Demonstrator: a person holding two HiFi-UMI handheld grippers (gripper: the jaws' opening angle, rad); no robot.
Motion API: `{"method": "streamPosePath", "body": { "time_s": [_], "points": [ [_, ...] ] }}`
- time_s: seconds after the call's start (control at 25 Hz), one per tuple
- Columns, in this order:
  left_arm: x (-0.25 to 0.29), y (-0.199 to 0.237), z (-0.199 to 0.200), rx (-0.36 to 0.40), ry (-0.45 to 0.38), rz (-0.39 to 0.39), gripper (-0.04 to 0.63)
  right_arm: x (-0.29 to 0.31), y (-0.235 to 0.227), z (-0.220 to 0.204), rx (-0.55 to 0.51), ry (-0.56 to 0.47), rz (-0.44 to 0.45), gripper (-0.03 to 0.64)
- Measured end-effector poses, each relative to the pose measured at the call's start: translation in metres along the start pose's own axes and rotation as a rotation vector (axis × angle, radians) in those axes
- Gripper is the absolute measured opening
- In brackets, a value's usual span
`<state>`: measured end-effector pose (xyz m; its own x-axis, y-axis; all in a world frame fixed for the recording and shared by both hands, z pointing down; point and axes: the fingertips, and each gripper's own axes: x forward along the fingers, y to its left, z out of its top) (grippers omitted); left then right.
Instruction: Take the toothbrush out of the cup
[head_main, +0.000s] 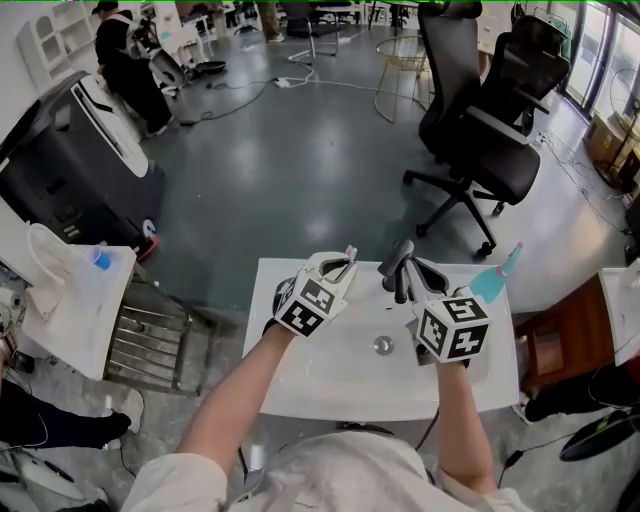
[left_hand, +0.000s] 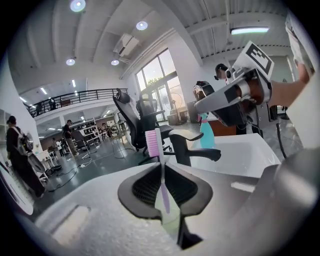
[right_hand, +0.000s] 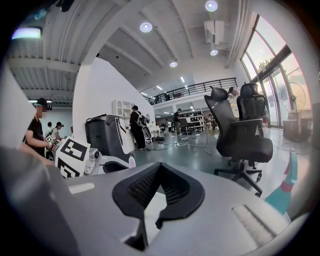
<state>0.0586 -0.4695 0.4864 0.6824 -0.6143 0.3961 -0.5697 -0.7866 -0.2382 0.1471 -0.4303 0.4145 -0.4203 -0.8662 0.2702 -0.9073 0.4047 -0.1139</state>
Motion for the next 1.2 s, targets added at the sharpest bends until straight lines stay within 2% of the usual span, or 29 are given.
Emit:
{"method": "streamPosePath", "body": {
  "time_s": [0.44, 0.76, 1.2],
  "points": [
    [-0.045, 0.031, 0.040, -0.079, -0.126, 0.095, 0.026, 0.005, 0.024, 0.001, -0.002, -0.003, 0.026, 0.003],
    [-0.083, 0.047, 0.051, -0.108, -0.189, 0.158, 0.025, 0.007, 0.044, 0.002, -0.005, -0.012, 0.039, 0.003],
    [-0.142, 0.062, 0.037, -0.175, -0.202, 0.285, 0.025, -0.005, 0.064, 0.015, -0.040, -0.051, 0.028, 0.002]
  ]
}}
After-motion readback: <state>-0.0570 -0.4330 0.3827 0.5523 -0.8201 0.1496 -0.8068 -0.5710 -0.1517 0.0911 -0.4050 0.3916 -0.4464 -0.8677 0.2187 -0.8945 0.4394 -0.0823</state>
